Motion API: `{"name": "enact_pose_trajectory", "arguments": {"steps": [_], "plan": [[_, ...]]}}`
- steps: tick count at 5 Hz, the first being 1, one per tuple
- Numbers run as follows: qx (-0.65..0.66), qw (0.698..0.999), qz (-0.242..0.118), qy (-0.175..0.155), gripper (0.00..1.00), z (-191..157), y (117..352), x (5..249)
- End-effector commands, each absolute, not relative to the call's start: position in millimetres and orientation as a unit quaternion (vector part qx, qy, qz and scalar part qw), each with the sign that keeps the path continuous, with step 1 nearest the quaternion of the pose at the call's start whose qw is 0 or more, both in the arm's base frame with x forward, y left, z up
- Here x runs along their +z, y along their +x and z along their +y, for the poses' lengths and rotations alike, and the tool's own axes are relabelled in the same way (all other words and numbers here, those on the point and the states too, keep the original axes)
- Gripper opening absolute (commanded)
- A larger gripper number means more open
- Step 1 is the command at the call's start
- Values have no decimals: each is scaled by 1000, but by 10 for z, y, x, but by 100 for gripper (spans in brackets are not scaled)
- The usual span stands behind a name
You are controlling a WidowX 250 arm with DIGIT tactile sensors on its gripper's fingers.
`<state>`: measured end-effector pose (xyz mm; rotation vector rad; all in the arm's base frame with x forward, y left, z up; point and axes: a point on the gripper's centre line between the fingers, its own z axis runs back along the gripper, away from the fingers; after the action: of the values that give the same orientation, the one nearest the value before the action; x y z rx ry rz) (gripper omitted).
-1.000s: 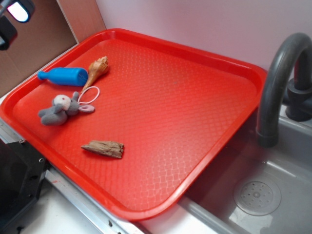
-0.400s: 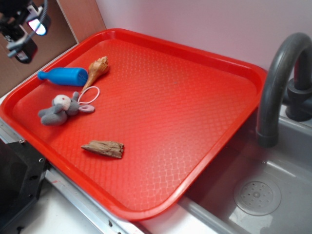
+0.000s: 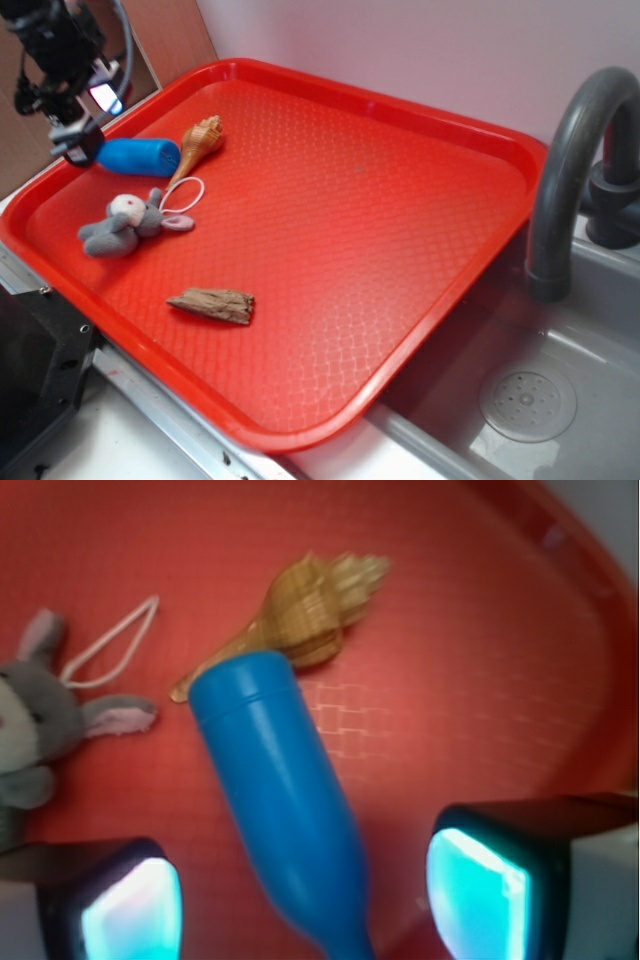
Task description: Grab the blue bottle.
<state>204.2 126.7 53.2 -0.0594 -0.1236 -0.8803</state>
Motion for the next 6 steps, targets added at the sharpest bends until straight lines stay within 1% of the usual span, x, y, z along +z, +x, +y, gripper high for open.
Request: {"name": "enact_pose_trajectory", "arguments": {"steps": [1,2,3,4,5,6], "plan": [[-487,873,-25,-28,100,1082,2115,250],[-495,869,-1,-20,100,1050,2112,165],[-496,868,11,-11,0,1016,2103,141],[-496,869,5,-11,0,1005,2085,171],[-462,886,-30,31,0,1007,2015,468],[-362,923,-56,118,0,902,1982,949]]}}
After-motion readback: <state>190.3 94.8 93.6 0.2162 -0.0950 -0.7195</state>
